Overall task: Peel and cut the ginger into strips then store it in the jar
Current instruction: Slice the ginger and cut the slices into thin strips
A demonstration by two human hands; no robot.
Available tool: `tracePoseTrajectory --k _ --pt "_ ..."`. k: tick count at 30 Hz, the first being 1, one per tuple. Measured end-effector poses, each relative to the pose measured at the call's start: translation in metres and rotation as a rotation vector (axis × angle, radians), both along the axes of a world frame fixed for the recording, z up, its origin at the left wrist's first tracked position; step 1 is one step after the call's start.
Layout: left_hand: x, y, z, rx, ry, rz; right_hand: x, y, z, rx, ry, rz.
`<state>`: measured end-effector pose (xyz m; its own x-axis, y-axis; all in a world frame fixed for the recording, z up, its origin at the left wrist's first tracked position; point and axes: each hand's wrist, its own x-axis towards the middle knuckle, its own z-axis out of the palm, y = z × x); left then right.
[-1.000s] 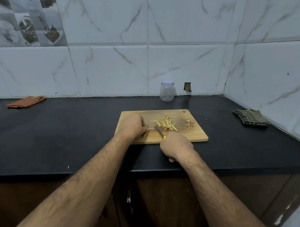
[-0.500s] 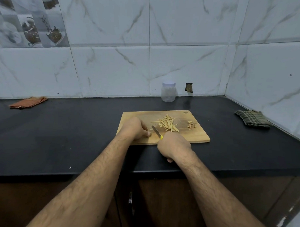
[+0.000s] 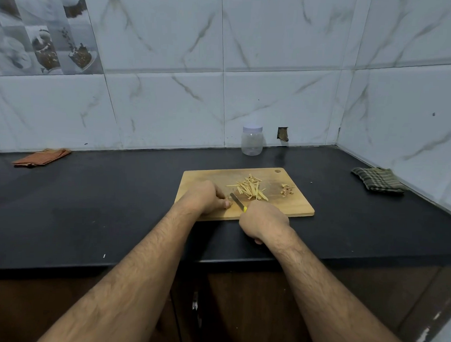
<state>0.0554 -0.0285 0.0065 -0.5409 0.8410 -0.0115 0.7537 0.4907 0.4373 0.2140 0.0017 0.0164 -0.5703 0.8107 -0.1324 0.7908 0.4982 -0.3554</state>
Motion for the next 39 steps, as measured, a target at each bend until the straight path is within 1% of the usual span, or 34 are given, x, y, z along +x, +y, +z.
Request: tracePoseTrajectory --k 3,6,10,14,23,29,39 --pt "0.0 0.0 -0.003 0.021 0.061 0.02 0.003 0.002 0.002 0.033 0.0 -0.025" --pt "0.0 -0.001 -0.007 0.054 0.08 0.034 0.002 0.002 0.002 0.048 0.016 -0.014" --pt "-0.001 -0.001 -0.006 0.06 0.042 0.037 0.0 0.003 0.0 0.036 -0.006 0.0" --pt "0.003 -0.002 -0.003 0.056 0.032 0.035 0.001 0.009 0.004 0.054 -0.015 -0.057" --pt "0.005 0.002 0.003 -0.059 0.03 -0.011 -0.009 0.005 -0.001 0.011 0.026 0.001" --pt "0.003 0.0 0.003 -0.029 0.022 -0.033 -0.014 -0.001 0.005 -0.032 0.033 0.01" --pt "0.0 -0.002 0.0 -0.01 0.031 -0.079 -0.019 -0.006 0.008 -0.02 -0.044 0.029"
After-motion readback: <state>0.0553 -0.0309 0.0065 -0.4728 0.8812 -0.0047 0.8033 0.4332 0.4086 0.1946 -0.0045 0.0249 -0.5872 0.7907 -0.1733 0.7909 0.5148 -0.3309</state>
